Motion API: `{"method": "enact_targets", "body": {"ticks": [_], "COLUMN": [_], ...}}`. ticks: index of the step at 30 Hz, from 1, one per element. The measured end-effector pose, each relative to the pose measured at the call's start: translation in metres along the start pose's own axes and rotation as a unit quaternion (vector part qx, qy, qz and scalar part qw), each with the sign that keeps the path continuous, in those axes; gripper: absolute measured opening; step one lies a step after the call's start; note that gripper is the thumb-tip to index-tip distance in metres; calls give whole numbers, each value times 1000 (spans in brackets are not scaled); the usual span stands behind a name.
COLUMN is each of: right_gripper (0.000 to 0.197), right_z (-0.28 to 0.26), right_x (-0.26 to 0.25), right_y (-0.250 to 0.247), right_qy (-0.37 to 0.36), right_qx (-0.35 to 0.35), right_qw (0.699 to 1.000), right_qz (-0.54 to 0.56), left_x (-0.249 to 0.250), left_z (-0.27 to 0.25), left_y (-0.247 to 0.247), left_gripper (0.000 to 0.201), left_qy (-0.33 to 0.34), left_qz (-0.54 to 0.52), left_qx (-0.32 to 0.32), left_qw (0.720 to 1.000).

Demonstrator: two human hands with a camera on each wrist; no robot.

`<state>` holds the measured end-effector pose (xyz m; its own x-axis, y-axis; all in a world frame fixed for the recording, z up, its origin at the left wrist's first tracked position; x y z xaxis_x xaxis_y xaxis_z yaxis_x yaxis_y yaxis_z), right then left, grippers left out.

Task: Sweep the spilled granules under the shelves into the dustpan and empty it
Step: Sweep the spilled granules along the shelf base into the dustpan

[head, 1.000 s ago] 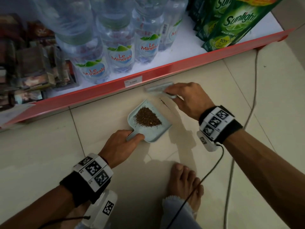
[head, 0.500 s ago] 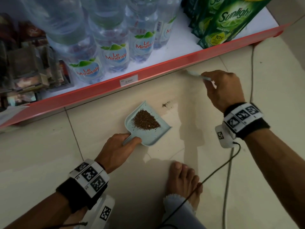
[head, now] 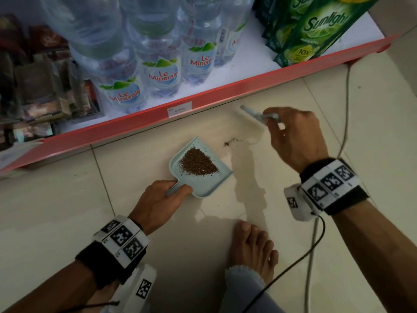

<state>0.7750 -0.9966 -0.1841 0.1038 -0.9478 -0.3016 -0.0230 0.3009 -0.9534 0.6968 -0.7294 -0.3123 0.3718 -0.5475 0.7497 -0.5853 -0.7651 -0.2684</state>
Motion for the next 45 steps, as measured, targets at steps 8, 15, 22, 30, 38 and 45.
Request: {"method": "enact_targets", "body": {"ticks": [8, 15, 22, 30, 38, 45], "right_gripper": [24, 25, 29, 22, 34, 23], "right_z": [7, 30, 61, 35, 54, 31], "right_x": [3, 16, -14, -22, -15, -50], "right_y": [34, 13, 59, 24, 35, 53], "right_qy": [29, 55, -36, -177, -82, -215], "right_qx": [-133, -15, -121, -150, -72, -215], "right_qw": [990, 997, 992, 972, 993, 952], "right_qz": [-48, -46, 0, 28, 50, 27], "left_x": [-3, -5, -15, -21, -23, -28], "left_z": [0, -1, -1, -13, -17, -17], "left_y": [-4, -7, -9, -18, -21, -21], "left_gripper": [39, 38, 41, 41, 42, 43], "left_qy": [2, 11, -15, -13, 1, 3], "left_qz": [-3, -20, -19, -32, -32, -43], "left_qx": [8, 7, 11, 24, 35, 39], "left_qw": [1000, 1000, 1000, 999, 999, 998]}}
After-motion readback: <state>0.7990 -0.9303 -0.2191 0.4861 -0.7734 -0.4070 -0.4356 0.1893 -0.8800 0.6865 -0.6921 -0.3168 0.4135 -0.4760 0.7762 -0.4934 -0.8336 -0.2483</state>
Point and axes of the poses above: each hand's wrist, its own z-axis towards the middle knuckle, its own y-axis out of the palm, x = y × z, the point moved 8 cm from there along z, towards the middle knuckle, and after that the axes turned 10 degrees about -x, right-handed, at the moved point
